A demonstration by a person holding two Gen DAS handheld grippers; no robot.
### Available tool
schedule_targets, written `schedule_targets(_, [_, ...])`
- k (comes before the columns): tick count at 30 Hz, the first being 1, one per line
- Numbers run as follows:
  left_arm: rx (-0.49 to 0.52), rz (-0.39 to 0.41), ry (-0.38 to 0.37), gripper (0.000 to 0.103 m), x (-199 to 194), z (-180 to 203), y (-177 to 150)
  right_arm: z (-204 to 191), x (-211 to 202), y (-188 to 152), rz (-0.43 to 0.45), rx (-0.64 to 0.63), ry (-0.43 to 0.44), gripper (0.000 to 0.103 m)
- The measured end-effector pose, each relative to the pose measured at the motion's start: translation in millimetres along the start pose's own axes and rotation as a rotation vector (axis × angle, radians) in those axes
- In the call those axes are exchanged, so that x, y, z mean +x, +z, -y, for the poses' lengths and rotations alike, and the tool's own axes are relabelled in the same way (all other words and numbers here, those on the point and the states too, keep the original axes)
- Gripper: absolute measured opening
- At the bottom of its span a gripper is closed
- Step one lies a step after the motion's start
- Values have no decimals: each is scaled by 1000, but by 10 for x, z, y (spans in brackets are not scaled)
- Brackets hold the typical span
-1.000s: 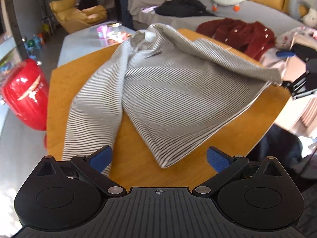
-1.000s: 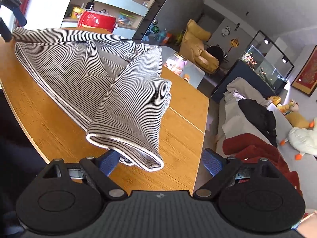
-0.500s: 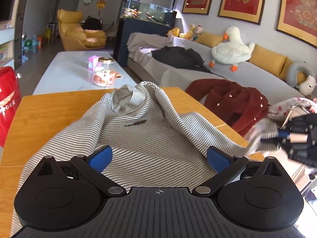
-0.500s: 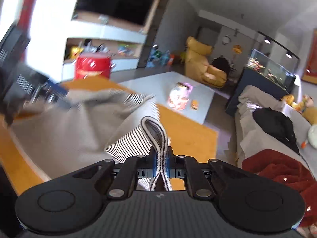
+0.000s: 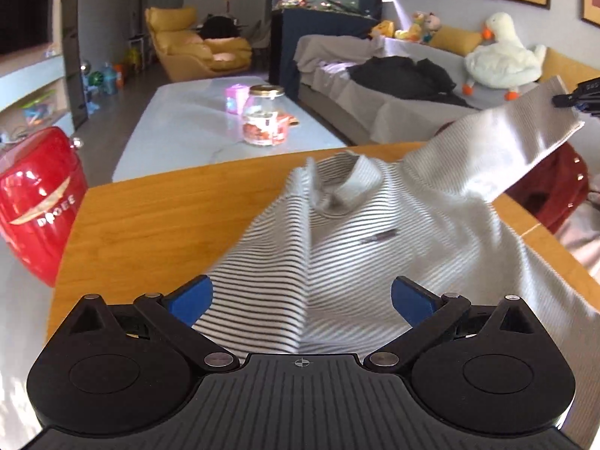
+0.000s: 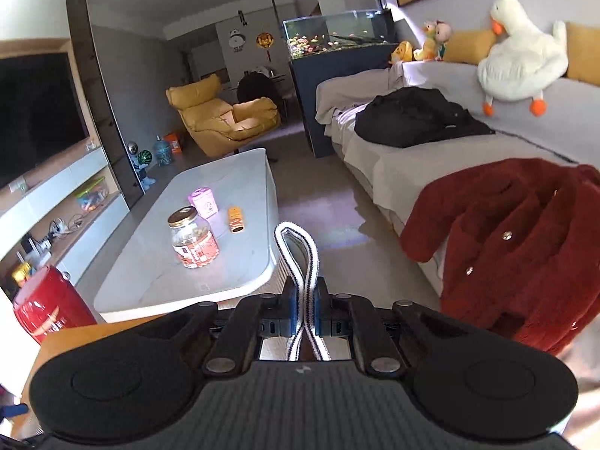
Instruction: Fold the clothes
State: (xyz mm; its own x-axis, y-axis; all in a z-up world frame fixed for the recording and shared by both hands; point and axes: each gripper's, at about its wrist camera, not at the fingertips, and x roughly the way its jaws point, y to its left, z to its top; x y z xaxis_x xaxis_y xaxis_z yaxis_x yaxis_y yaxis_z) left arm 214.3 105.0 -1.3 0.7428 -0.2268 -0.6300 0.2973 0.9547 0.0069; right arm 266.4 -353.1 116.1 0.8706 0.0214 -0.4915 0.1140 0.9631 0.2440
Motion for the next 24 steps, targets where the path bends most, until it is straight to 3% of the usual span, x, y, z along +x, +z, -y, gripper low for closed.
schedule_targets(3, [70, -2, 134, 103, 158, -132, 35, -219, 12, 103, 8, 23, 80, 8])
schedule_targets(5, [69, 0, 175, 103, 189, -237, 58, -483, -35, 196, 25, 7, 157, 8])
schedule_targets(12, [-132, 36, 213, 103, 34, -702, 99, -1412, 337, -115, -98, -75, 320, 8])
schedule_targets(15, [-215, 43, 172, 103, -88, -850, 89, -1811, 497, -250, -151, -110, 390, 8])
schedule_targets(21, [-440, 61, -6, 103, -501, -1095, -72, -2608, 818, -519, -257, -181, 529, 8])
schedule_targets(24, [-523, 73, -57, 103, -695, -1180, -199, -2746, 886, -771, -287, -202, 527, 9])
